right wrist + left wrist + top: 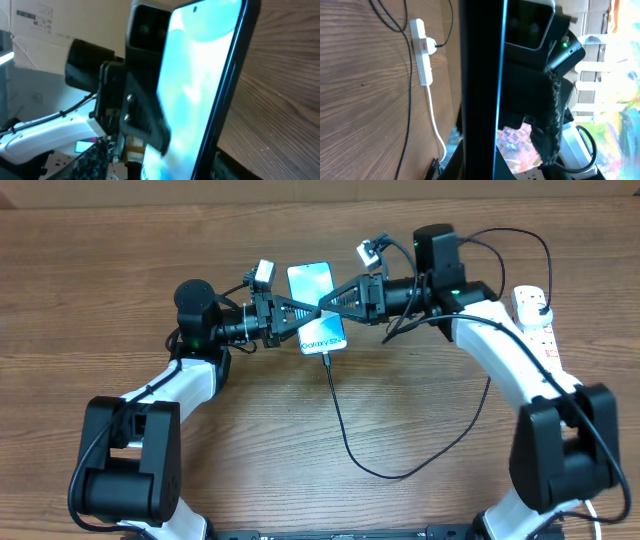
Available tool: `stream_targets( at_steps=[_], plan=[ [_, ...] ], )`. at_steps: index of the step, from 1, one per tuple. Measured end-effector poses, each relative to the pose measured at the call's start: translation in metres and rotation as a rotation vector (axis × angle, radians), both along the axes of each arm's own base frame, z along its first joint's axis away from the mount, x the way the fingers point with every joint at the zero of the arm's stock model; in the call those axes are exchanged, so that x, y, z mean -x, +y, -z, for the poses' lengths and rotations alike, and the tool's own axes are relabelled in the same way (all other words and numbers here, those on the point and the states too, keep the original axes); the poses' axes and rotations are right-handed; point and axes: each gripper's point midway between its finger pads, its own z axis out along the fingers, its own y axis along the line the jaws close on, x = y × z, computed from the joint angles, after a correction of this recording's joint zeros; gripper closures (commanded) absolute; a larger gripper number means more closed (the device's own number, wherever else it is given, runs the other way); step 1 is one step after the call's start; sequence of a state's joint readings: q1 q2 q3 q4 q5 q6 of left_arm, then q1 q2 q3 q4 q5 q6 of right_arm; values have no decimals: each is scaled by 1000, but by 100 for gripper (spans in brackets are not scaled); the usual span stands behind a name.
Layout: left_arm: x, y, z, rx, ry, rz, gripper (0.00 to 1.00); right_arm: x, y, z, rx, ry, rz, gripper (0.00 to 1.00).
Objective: Plug charger to phone and switch on socket
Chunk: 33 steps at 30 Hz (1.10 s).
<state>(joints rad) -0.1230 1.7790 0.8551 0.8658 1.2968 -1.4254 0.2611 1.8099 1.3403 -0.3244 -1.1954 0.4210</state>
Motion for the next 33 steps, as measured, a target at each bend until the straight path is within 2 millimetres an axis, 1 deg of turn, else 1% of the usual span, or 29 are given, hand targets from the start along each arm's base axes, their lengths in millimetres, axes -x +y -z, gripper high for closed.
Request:
stream_targets(
  at_steps=[4,6,9,11,16,20,22,24,27,29,33],
  plan=[
    [3,-1,-1,-3,-35,15,96,6,-14,-9,45,-28,38,35],
    [3,-1,1,-6,-31,16,96,13,-23,-15,70,-39,50,33],
    [2,0,1,-7,-33,13,96,31,-33,-23,122,-47,56,33],
    [1,0,1,-8,-32,9,96,42,-36,-24,147,-48,46,33],
    [1,0,1,-8,-32,7,96,68,-42,-9,214,-4,-11,33],
    [-1,0,2,-9,-32,-4,96,80,-38,-3,238,-31,-65,34],
    [-1,1,2,-9,-32,-8,96,84,-34,0,237,-60,-89,37],
    [-2,1,2,-9,-28,-11,96,86,-30,7,239,-80,-106,42],
    [-2,1,2,-9,-27,-14,96,94,-29,22,248,-67,-124,43],
    [-3,1,2,-9,-25,-15,96,96,-28,28,250,-67,-129,44],
    [-3,1,2,-9,-25,-17,96,96,-19,30,238,-124,-153,55]
  ],
)
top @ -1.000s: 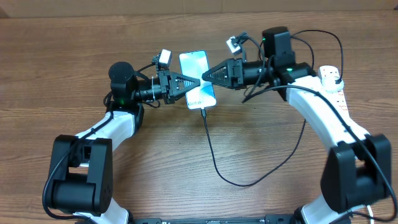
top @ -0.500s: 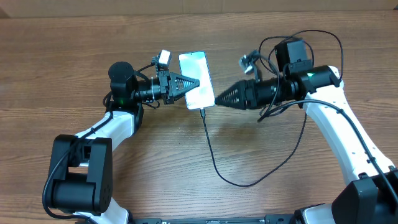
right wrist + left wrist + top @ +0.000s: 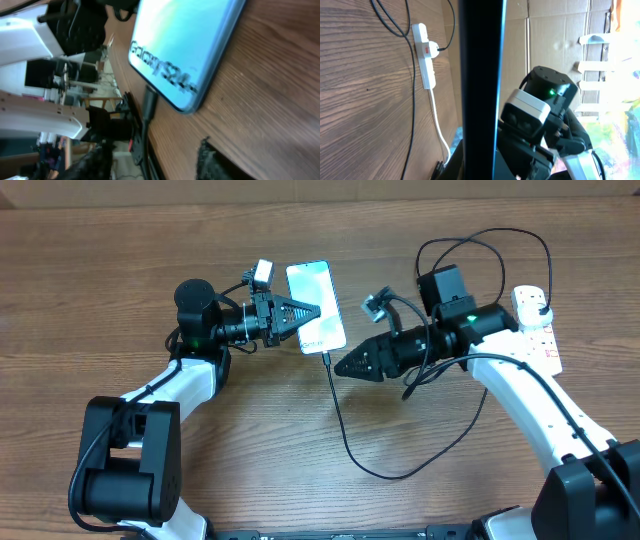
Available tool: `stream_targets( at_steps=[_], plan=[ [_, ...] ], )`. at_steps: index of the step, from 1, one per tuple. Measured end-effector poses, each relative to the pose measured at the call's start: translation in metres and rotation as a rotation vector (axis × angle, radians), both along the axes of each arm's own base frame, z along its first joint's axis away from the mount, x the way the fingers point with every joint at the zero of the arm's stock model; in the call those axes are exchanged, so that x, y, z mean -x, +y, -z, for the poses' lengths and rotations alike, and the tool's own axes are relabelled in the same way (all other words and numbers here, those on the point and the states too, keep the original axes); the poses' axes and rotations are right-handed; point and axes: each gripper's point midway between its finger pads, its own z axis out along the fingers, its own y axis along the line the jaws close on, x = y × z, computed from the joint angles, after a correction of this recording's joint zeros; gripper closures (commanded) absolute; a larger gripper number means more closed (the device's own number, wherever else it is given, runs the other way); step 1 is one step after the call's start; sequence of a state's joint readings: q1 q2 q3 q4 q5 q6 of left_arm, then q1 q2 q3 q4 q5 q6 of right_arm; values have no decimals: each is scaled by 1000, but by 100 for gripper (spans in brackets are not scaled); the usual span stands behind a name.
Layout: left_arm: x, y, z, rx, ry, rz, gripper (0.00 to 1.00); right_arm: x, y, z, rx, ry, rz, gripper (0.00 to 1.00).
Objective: Plug charger to phone and switch on socket
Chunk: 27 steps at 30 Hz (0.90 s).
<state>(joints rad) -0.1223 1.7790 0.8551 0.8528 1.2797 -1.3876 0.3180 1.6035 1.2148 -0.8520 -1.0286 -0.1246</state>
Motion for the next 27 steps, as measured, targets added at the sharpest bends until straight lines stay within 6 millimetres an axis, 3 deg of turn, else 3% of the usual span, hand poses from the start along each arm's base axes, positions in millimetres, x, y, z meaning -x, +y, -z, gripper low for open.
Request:
stream_targets(
  at_steps=[1,7,19,27],
  plan=[
    [0,0,0,0,0,-1,96,1,4,0,-5,-17,-13,59],
    [0,0,0,0,0,-1,95,1,17,-3,-27,-64,-41,65],
    [0,0,0,5,26,-1,96,-3,20,-5,-42,-64,-32,71],
    [0,0,0,8,50,-2,96,-3,25,7,-42,-24,-45,71]
  ],
)
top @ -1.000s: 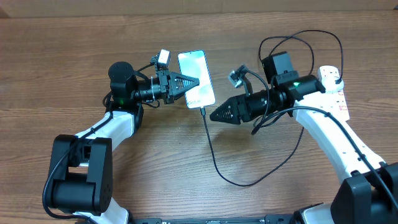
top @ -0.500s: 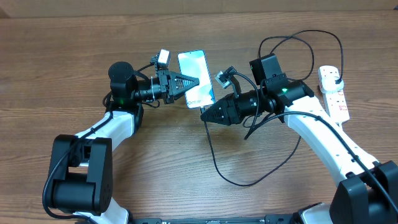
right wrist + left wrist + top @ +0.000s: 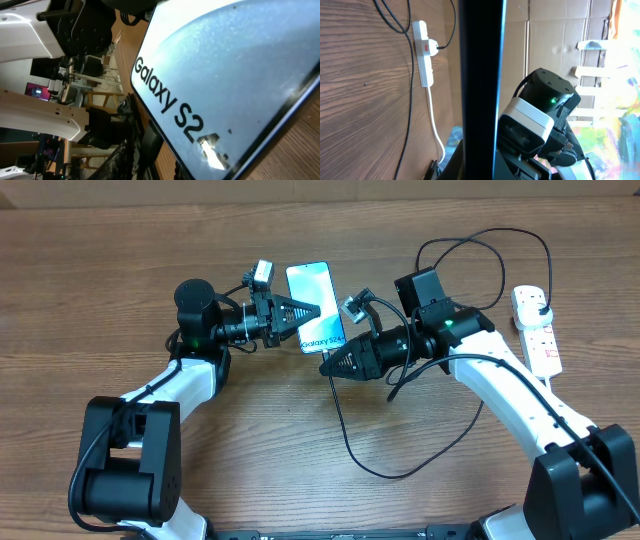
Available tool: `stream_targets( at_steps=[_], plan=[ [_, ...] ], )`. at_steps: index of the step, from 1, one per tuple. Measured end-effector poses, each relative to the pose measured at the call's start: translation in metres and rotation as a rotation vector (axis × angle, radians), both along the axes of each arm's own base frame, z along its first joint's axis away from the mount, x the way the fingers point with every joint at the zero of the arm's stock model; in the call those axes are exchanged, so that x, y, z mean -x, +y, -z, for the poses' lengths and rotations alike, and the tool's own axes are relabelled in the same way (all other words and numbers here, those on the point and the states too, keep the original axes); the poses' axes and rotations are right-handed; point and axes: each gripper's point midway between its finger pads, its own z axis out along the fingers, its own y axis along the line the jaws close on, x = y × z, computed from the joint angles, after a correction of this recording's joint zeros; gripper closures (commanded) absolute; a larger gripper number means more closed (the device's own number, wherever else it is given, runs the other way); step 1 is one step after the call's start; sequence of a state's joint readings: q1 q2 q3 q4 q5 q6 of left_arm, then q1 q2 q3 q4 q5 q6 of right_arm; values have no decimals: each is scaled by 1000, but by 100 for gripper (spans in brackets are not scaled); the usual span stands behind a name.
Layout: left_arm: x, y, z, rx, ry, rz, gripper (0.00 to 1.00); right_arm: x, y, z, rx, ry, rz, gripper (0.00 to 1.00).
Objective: Plug charger to phone and switch on socket
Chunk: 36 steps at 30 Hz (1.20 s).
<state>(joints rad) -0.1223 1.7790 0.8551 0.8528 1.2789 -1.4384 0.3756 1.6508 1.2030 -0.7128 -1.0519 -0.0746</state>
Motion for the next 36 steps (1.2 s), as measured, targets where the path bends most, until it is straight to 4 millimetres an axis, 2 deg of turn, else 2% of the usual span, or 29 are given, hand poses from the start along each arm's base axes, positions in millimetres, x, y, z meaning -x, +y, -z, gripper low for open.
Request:
stream_targets(
  at_steps=[10,17,26,30,34,36],
  plan=[
    [-2,1,0,0,2,-12,96,-1,0,-12,-73,14,-14,70],
    [-2,1,0,0,3,-11,96,-2,-2,-15,-86,26,-6,78],
    [-2,1,0,0,6,-11,96,-2,-2,-15,-85,27,-5,78],
    [-2,1,0,1,7,-10,96,-3,-2,-14,-84,26,-4,85],
    [-1,0,0,3,16,-8,96,-3,-3,-12,-75,33,3,96],
    [-1,0,0,4,18,-4,96,-3,-3,-10,-69,36,6,96]
  ],
)
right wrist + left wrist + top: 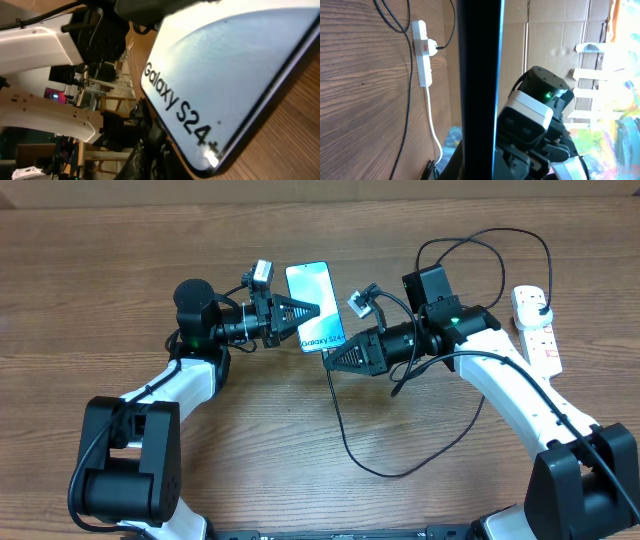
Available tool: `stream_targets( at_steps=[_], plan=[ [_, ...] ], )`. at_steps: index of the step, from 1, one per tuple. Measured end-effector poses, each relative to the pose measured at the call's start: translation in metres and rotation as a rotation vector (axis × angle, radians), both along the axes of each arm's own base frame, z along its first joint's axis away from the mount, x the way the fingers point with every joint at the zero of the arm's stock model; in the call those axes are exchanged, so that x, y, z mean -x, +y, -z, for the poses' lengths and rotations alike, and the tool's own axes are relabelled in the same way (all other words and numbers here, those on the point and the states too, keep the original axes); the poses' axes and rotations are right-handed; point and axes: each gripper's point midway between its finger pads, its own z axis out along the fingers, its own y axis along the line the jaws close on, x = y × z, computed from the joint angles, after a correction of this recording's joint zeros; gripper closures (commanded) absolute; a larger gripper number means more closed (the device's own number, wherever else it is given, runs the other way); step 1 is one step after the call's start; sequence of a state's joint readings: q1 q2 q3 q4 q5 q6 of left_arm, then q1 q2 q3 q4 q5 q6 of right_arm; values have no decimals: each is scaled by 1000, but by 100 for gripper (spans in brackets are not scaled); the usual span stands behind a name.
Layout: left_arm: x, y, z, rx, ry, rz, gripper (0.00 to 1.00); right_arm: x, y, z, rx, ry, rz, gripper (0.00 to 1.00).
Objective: Plug charger to phone and switch on socket
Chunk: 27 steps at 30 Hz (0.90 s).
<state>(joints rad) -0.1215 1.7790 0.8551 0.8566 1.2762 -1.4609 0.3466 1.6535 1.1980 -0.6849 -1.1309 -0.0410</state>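
The phone [313, 305], screen lit with "Galaxy S24+" on it, is held off the table, tilted. My left gripper [303, 313] is shut on its left edge; in the left wrist view the phone [480, 75] is a dark bar seen edge-on between that gripper's [480, 162] fingers. The black charger plug [327, 357] sits at the phone's bottom edge. My right gripper [334, 364] is shut around the plug [156, 135], under the phone [235, 65]. The white socket strip [533, 325] lies far right.
The black charger cable [345, 435] loops from the phone down across the table and back up to the socket strip [421, 52], whose red switch is beside the inserted charger. Another loop of cable lies at the back right behind my right arm.
My right gripper stays at the plug under the phone and has shifted slightly to the right. The left gripper and the phone have not moved.
Both grippers were on the phone, left and right edges, with the cable at its bottom. Then my right gripper was off it, lower right, open near the plug. Then it was at the plug, and it is shut there now.
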Motion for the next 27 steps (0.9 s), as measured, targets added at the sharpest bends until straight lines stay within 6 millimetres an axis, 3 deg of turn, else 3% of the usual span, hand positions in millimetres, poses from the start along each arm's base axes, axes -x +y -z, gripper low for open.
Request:
stream_targets(
  at_steps=[27],
  plan=[
    [4,-1,-1,-2,-29,22,96,-1,2,0,-5,88,34,96]
  ],
)
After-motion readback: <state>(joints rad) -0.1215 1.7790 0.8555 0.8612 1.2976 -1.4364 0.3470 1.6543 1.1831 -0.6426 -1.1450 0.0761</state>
